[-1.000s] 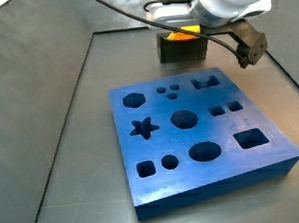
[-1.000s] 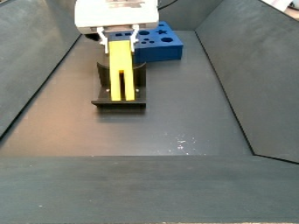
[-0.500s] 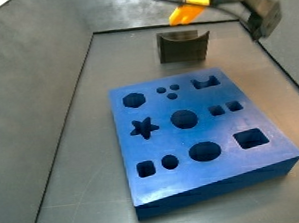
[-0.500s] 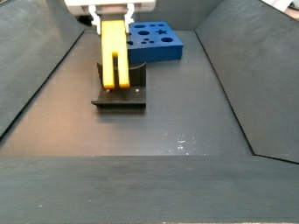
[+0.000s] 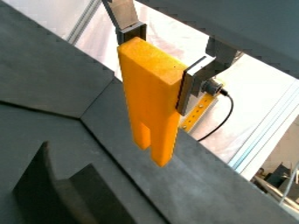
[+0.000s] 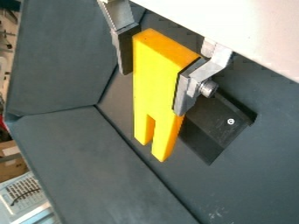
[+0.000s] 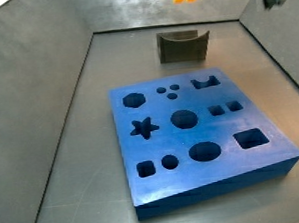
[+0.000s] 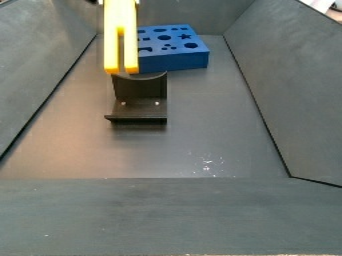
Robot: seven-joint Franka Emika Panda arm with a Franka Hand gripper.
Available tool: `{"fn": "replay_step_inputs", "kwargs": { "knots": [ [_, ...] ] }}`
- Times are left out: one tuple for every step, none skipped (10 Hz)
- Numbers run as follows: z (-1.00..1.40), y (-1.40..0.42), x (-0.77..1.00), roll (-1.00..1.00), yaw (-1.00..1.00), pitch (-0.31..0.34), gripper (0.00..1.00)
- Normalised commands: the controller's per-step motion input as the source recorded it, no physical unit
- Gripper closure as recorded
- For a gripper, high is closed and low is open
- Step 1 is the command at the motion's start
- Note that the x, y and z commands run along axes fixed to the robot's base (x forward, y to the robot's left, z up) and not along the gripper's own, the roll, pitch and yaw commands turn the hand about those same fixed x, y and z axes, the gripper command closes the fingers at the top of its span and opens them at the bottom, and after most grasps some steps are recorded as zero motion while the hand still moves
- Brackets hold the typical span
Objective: Pick up the double-square object. Move up. Place the double-square object on the fixture. Regrasp the double-square object. Move to above the board. Insert the double-square object.
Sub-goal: Move to above the board.
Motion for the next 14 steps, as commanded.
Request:
{"fn": "replay_step_inputs", "kwargs": {
  "knots": [
    [1.00,-0.01,0.12,0.06,0.03,0.108,1.00],
    [1.00,-0.01,0.11,0.05,0.04,0.112,1.00],
    [1.00,-0.02,0.11,0.04,0.06,0.120,1.00],
    [1.00,-0.02,0.11,0.03,0.07,0.123,1.00],
    [1.00,-0.02,0.10,0.02,0.08,0.123,1.00],
    [1.00,-0.03,0.09,0.01,0.09,0.126,1.00],
    [0.89,-0.03,0.08,0.00,0.10,0.123,1.00],
    [0.76,-0.03,0.06,0.00,0.11,0.113,1.00],
    [0.59,-0.02,0.04,-0.02,0.11,0.093,1.00],
    [0.46,-0.02,0.03,-0.02,0.11,0.081,1.00],
    [0.38,-0.02,0.03,-0.02,0.11,0.077,1.00],
    [0.21,-0.02,0.03,-0.03,0.11,0.072,1.00],
    [0.10,-1.00,-0.84,-1.00,-0.08,-0.029,1.00],
    [0.09,-1.00,-0.84,-1.00,-0.08,-0.032,1.00]
  ]
}}
